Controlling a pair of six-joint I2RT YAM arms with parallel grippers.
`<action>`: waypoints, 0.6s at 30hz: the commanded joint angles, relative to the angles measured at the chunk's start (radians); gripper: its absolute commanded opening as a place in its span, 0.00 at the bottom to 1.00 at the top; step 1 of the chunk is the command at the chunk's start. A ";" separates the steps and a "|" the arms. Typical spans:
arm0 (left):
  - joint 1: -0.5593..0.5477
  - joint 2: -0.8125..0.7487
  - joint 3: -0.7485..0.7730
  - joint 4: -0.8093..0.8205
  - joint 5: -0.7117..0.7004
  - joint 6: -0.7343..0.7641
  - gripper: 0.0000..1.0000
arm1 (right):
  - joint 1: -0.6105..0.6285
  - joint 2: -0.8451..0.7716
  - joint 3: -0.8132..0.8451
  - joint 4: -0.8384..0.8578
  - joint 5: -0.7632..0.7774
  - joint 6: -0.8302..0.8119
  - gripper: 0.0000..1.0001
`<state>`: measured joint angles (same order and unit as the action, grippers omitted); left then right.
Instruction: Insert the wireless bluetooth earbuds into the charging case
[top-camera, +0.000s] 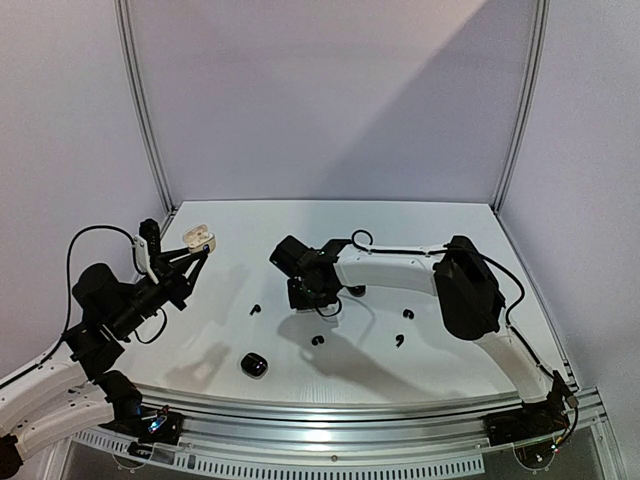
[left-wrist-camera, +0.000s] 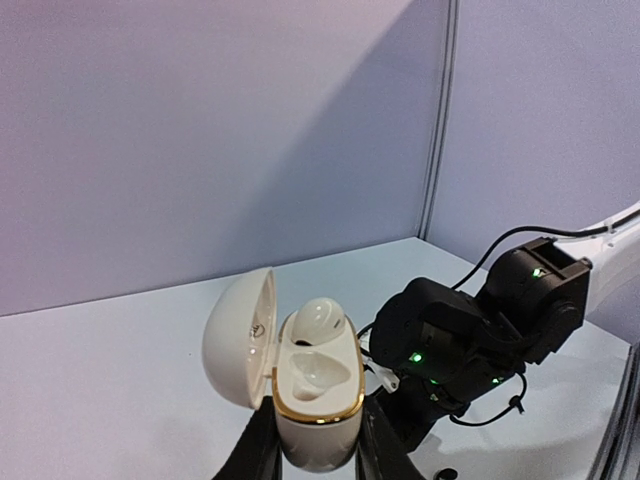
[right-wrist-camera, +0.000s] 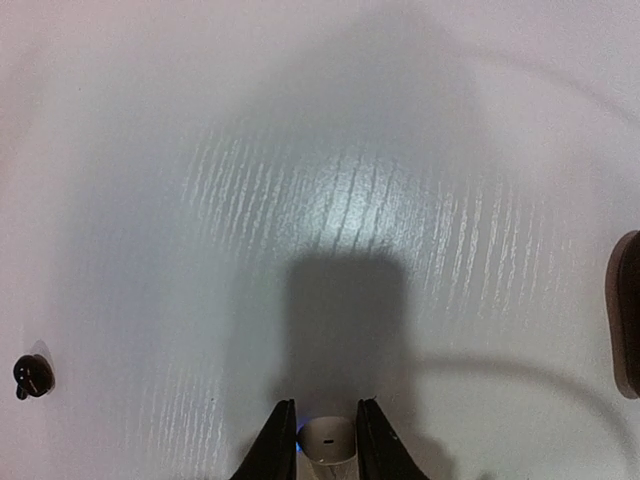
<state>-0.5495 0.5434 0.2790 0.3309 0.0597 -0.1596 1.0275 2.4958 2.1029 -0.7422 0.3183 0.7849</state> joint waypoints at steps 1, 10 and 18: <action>0.013 -0.002 -0.012 0.017 0.007 0.010 0.00 | 0.009 0.032 0.014 -0.042 -0.011 0.010 0.20; 0.013 -0.003 -0.012 0.016 0.009 0.010 0.00 | 0.024 0.013 0.004 -0.124 0.025 -0.040 0.26; 0.012 -0.001 -0.012 0.016 0.014 0.009 0.00 | 0.016 -0.055 -0.108 -0.088 0.023 -0.070 0.32</action>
<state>-0.5491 0.5434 0.2790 0.3313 0.0647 -0.1581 1.0473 2.4672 2.0548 -0.7826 0.3607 0.7399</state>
